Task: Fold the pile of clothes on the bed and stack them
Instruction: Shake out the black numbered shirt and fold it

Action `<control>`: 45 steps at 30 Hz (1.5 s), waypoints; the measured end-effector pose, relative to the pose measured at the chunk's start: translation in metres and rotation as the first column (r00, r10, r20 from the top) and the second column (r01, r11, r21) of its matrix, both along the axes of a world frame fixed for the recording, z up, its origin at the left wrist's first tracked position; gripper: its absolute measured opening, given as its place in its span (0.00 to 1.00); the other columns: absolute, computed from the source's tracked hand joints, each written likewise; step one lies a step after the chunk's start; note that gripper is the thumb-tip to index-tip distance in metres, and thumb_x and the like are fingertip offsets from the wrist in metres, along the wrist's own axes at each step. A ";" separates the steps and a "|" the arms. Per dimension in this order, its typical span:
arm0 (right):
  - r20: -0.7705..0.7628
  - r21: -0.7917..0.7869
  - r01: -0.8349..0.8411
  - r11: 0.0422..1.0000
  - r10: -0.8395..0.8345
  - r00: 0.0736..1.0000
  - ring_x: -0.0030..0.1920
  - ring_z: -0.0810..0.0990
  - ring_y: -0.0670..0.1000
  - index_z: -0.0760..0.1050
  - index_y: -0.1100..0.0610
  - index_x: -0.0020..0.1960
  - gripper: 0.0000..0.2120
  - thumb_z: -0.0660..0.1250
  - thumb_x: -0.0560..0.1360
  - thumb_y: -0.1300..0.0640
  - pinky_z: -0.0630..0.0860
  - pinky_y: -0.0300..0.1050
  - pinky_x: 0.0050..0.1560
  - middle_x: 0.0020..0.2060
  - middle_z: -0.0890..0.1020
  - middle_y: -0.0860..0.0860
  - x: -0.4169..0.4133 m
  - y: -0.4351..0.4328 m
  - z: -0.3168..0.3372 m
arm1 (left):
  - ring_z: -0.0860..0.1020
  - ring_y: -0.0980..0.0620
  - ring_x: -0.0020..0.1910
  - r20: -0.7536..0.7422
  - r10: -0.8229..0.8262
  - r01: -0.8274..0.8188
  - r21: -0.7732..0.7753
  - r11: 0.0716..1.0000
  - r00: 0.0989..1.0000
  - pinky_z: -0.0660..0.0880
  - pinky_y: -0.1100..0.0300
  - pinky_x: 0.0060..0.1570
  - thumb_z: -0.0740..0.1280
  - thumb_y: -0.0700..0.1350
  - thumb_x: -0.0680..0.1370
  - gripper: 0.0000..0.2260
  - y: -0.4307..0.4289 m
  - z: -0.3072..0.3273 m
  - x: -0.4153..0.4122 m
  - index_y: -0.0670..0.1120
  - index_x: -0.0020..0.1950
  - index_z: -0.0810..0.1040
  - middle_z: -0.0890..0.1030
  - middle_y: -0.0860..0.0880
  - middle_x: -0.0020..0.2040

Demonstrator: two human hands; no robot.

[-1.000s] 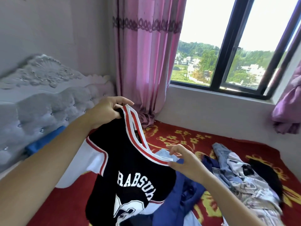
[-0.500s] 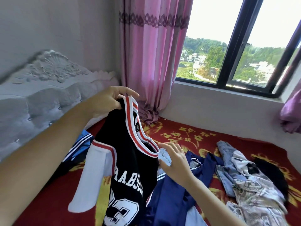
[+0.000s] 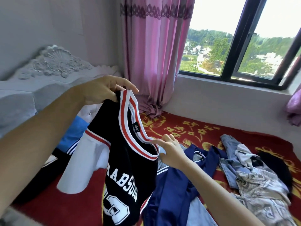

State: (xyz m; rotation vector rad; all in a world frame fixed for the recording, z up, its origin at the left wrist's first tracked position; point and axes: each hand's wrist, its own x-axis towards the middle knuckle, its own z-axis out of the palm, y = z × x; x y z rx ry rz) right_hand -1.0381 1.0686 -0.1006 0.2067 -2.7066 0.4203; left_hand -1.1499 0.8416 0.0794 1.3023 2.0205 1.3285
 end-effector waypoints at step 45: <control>0.157 -0.575 0.402 0.713 -0.386 0.909 0.44 0.76 0.56 0.74 0.56 0.45 0.08 0.61 0.77 0.67 0.66 0.33 0.40 0.38 0.78 0.52 -0.017 -0.082 -0.038 | 0.69 0.59 0.20 -0.041 0.617 -0.583 -0.380 0.718 0.786 0.66 0.68 0.20 0.69 0.30 0.71 0.06 -0.244 -0.206 -0.052 0.39 0.38 0.77 0.74 0.49 0.26</control>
